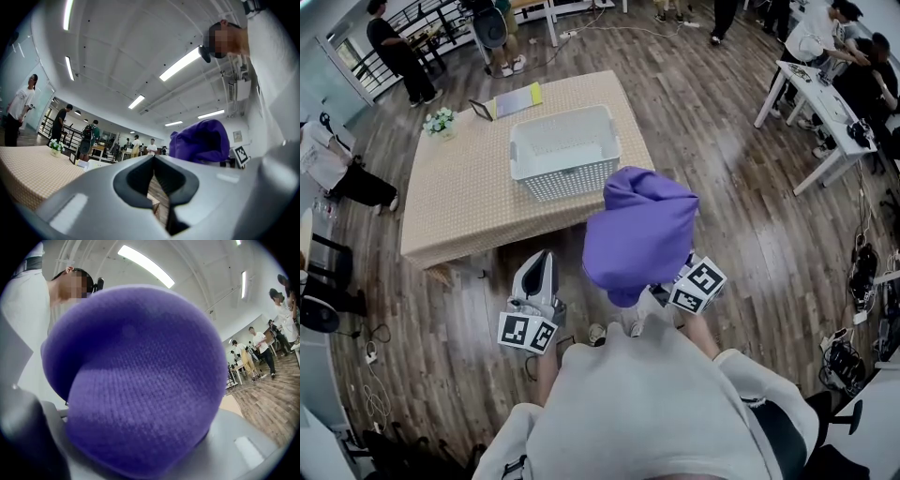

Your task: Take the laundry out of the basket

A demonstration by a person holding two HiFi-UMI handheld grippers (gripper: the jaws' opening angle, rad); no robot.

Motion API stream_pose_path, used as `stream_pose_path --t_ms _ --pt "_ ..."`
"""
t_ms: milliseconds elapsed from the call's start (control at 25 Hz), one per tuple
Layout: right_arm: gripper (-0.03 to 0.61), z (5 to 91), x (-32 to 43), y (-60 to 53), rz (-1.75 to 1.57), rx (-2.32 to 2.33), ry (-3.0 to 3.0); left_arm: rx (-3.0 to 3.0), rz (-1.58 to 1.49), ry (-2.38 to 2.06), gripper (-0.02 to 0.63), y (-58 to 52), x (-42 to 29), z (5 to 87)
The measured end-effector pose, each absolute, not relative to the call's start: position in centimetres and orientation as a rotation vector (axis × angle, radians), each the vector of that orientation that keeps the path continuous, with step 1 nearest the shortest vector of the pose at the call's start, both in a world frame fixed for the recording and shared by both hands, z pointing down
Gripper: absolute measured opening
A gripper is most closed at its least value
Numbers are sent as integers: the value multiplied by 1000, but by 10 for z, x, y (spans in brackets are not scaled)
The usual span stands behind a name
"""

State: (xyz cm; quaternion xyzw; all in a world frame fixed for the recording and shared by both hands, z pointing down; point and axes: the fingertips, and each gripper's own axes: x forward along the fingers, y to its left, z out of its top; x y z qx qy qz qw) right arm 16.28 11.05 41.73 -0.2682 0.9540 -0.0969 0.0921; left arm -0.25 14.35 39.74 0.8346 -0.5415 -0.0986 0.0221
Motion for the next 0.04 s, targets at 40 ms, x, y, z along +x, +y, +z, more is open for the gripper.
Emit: stream_pose_path --t_ms 40 --pt "233 418 160 109 -288 -798 2832 2586 -308 -1677 11 142 -5 398"
